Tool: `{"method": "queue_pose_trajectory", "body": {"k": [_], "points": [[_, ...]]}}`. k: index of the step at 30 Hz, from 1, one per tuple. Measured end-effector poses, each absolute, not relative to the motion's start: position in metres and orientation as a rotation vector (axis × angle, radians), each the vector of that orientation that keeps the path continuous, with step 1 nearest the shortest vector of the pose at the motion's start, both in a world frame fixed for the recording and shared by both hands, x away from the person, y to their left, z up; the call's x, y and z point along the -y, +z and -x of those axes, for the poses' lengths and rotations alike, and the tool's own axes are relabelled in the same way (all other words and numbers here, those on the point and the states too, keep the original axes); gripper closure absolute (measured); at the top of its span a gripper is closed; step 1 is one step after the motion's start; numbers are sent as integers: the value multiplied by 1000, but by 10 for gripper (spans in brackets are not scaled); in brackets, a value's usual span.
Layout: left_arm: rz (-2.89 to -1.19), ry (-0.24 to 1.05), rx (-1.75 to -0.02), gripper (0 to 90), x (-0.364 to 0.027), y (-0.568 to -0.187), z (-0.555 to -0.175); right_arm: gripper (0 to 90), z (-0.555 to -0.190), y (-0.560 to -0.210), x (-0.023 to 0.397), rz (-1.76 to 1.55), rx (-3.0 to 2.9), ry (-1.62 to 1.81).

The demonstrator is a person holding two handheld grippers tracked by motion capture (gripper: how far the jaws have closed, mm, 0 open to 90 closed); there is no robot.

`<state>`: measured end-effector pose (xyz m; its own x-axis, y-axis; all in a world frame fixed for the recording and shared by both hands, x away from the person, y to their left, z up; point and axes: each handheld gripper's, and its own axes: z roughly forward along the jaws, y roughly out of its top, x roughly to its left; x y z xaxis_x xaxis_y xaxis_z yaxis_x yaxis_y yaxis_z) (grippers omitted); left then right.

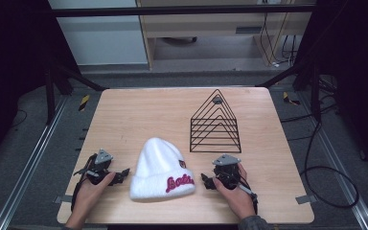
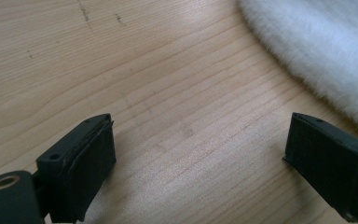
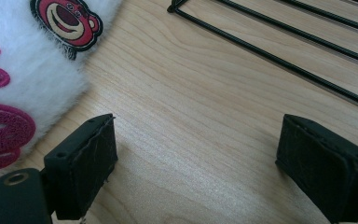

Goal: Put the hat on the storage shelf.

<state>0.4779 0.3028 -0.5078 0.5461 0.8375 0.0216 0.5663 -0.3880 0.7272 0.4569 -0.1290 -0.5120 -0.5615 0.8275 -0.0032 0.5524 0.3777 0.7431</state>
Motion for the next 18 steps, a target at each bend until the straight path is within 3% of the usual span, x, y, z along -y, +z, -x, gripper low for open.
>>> {"method": "queue_pose_trajectory", "body": {"k": [8, 11, 15, 18], "points": [[-2169, 462, -1113, 42, -302, -504, -481, 122, -456, -512, 128, -1210, -2257, 1006], [-2111, 435, -1103, 67, -303, -499, -482, 122, -456, -512, 128, -1217, -2251, 1002], [-2076, 518, -1067, 72, -301, -483, -484, 123, -456, -512, 128, -1223, -2247, 1000], [-2067, 504, -1054, 71, -297, -470, -490, 122, -455, -512, 127, -1232, -2241, 998]]}}
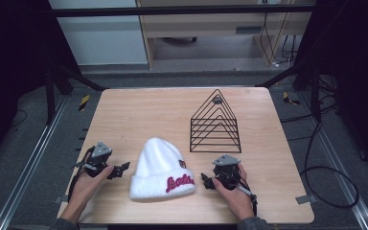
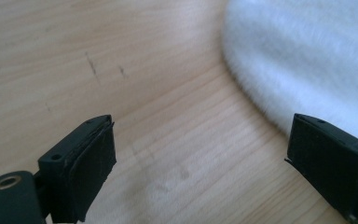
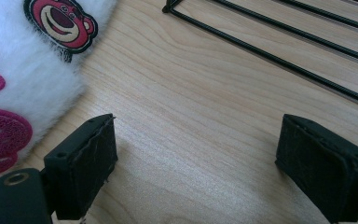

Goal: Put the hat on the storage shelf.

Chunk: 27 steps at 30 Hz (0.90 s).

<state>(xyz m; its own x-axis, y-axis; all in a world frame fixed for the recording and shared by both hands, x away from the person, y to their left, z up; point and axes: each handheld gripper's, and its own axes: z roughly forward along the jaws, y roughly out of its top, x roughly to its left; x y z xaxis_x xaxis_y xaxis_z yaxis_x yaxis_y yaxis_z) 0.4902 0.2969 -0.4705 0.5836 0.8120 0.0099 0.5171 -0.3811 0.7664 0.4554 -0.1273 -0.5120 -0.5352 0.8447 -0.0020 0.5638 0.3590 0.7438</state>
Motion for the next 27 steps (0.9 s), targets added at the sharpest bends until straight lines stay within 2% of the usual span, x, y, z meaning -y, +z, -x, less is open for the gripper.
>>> {"method": "queue_pose_trajectory", "body": {"k": [5, 7, 13, 22, 27], "points": [[-2077, 499, -1049, 84, -283, -452, -507, 123, -455, -512, 127, -1235, -2239, 996], [-2090, 524, -1079, 45, -279, -446, -512, 126, -455, -512, 127, -1236, -2236, 996], [-2116, 494, -1024, 54, -268, -439, -522, 128, -455, -512, 127, -1235, -2234, 996], [-2175, 446, -991, 122, -243, -442, -536, 135, -454, -512, 127, -1244, -2221, 990], [-2147, 411, -1000, 169, -229, -449, -547, 135, -454, -512, 127, -1245, -2221, 990]]}}
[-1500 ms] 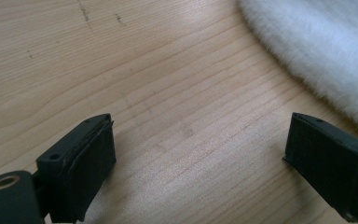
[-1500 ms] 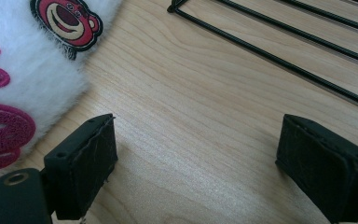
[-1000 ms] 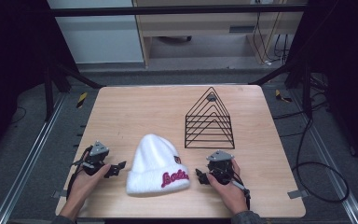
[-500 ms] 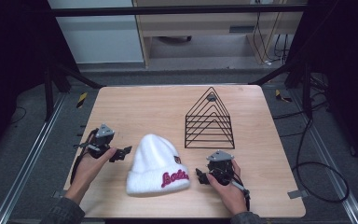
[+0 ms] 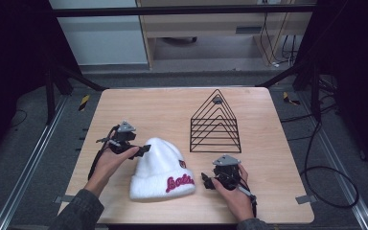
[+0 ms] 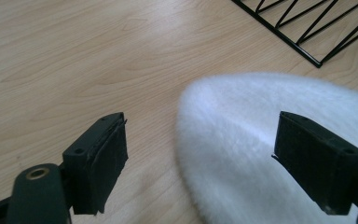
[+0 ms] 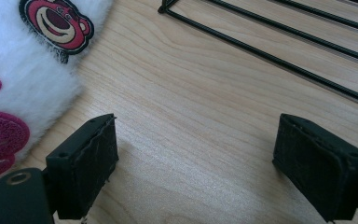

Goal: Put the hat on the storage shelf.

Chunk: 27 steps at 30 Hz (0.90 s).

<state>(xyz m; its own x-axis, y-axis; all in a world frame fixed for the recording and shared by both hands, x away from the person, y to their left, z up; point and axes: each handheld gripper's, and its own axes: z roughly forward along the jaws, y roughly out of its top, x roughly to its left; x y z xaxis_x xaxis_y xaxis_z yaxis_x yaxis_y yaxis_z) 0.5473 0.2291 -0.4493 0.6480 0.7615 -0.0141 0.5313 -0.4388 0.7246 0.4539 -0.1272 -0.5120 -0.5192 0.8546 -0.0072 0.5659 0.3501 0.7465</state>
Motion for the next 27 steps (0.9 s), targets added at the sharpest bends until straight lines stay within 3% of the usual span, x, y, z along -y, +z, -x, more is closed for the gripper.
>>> {"method": "queue_pose_trajectory", "body": {"k": [15, 22, 27], "points": [[-2255, 341, -1048, 300, -209, -481, -564, 138, -453, -512, 127, -1241, -2226, 994], [-2282, 293, -1058, 449, -205, -481, -562, 138, -453, -512, 127, -1241, -2226, 994], [-2308, 284, -1041, 630, -202, -478, -560, 138, -453, -512, 127, -1241, -2226, 994]]}}
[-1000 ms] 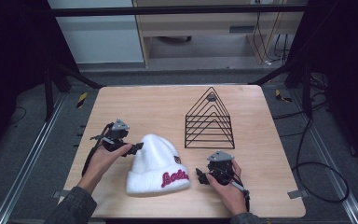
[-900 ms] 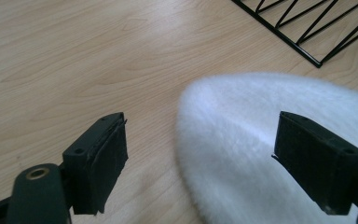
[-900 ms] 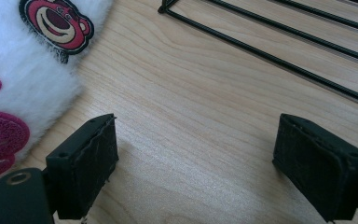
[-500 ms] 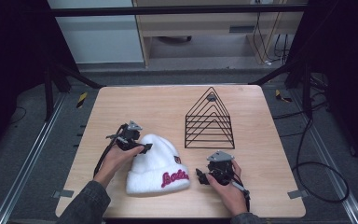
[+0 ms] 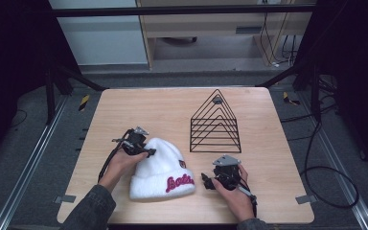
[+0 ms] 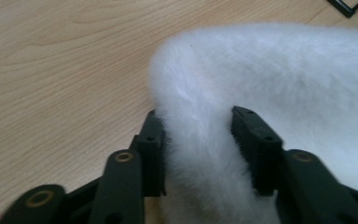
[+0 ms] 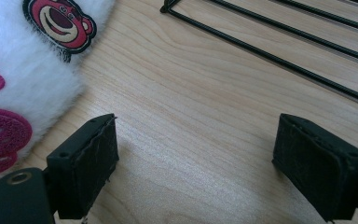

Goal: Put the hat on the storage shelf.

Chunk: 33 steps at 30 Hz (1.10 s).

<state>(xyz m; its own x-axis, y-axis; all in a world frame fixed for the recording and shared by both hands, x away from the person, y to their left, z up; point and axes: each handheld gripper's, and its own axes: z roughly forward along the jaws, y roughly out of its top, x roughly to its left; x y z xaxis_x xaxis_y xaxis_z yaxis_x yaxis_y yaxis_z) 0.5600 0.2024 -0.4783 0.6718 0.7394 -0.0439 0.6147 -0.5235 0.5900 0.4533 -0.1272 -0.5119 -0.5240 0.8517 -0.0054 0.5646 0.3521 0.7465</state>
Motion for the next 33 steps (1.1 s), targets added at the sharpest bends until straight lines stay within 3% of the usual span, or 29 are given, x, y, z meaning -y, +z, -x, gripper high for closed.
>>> {"method": "queue_pose_trajectory", "body": {"k": [7, 30, 33], "points": [[-2296, 340, -1028, 807, -199, -467, -552, 137, -453, -512, 127, -1238, -2226, 994], [-2126, 663, -709, 828, -183, -362, -478, 138, -451, -512, 129, -1235, -2232, 998], [-2112, 663, -681, 828, -179, -352, -475, 191, -449, -511, 132, -1225, -2230, 1013]]}}
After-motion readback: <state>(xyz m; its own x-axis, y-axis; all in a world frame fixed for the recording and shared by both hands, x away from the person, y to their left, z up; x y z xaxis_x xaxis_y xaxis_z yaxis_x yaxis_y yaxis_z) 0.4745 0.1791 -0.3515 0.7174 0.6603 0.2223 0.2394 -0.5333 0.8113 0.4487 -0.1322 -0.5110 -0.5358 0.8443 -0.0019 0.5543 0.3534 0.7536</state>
